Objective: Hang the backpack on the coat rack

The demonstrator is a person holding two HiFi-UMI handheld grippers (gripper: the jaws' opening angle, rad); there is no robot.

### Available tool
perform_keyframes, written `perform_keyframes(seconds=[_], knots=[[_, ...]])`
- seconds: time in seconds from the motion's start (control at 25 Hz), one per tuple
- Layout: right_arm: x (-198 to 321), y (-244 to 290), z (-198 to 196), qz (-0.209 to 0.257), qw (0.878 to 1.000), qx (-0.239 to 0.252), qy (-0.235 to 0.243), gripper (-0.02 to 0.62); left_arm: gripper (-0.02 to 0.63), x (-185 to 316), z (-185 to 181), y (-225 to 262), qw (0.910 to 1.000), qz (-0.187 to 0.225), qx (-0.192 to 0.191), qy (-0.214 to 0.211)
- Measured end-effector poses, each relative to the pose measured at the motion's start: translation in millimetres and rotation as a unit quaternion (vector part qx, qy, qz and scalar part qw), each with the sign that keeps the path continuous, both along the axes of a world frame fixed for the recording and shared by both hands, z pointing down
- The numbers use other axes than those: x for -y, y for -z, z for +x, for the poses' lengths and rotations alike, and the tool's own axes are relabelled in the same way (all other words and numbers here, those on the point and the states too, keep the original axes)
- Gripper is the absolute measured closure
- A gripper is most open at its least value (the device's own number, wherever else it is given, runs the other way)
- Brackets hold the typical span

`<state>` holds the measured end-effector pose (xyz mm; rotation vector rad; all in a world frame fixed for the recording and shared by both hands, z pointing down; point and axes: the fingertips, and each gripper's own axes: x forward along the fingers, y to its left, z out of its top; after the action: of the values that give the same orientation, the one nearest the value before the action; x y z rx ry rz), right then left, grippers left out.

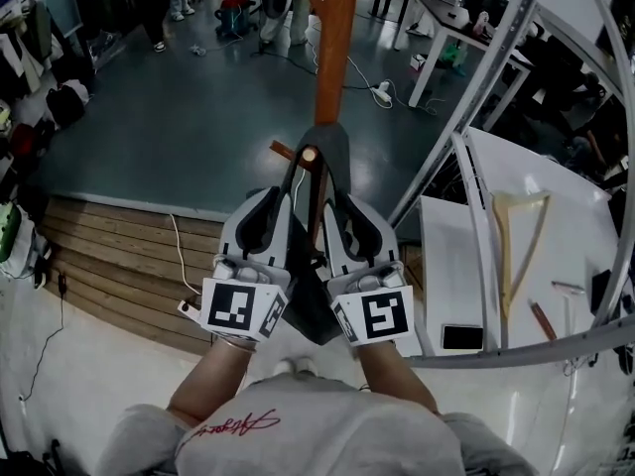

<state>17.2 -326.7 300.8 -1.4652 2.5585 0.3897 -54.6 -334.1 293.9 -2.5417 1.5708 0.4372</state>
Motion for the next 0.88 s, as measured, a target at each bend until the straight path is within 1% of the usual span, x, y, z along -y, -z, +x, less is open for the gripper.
perform_keyframes(seconds=[0.08,0.24,0.48,0.64,0.88], knots=[[-8,2,-5,0.004,1.0,0.001,0.007,0.546,0.566,-8,3,-2,1.0,0.0,0.002,-0.005],[-23,0,-15,0.004,1.0,-0.001,0.02,0.566,0.581,-21,9,-7,0.9997,-0.006,0.005,-0.023],[-38,-3,-21,0.001,1.0,0.002,0.024,0.574,0.589,-37,8,-10,0.9993,-0.007,0.005,-0.038],[-50,-1,-24,0.004,1.0,0.007,0.019,0.574,0.589,-46,6,-14,0.9986,-0.015,0.007,-0.05],[-66,5,-24,0.015,1.0,0.011,0.009,0.574,0.589,-61,2,-7,0.9983,-0.007,0.014,-0.056]])
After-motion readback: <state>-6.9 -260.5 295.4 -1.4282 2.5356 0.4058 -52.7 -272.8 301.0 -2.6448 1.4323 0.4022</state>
